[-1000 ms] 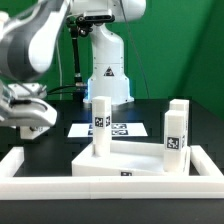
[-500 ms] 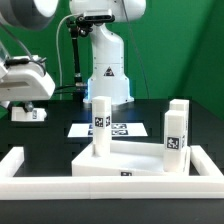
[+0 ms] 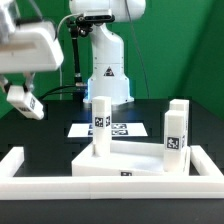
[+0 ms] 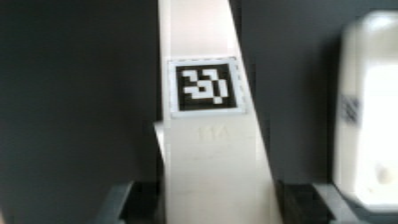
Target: Assemble desk
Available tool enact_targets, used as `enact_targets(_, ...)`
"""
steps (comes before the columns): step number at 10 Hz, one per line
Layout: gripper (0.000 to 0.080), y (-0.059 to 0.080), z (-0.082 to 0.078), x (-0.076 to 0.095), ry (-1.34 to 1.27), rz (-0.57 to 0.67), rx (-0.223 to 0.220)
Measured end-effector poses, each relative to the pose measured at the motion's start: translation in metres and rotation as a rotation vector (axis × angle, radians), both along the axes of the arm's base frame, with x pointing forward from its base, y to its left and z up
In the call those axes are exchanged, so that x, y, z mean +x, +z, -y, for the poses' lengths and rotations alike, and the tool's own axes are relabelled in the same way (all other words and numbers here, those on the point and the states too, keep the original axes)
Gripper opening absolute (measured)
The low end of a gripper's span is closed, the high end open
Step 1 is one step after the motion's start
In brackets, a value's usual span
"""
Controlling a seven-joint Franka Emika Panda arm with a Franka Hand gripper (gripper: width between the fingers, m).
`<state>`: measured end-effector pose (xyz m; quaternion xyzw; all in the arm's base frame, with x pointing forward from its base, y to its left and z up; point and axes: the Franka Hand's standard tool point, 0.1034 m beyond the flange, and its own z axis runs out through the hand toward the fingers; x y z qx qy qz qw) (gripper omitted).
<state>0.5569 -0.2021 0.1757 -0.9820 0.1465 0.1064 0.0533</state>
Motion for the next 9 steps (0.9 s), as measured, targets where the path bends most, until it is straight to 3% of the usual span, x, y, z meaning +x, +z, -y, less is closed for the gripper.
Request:
enact_targets(1,0.0294,0.014,-0.004,0.014,0.012,0.064,-0.023)
enact_targets(4,0.0294,0.010,0.003,0.013,-0.006,0.222,-0.095)
enact_targets(5,0.0294,0.012,0.006,0.020,-0.013,0.311,-0.141)
enact_targets(6,0.0294,0.019,-0.011,0.031,-0.092,0.385,-0.171)
enact_targets(8,0.0294,0.038,-0.060,0.067,-0.158,0.550,-0.197)
enact_targets(9,0.0294,0.038,-0.083,0.072,-0.187,0.631,-0.208)
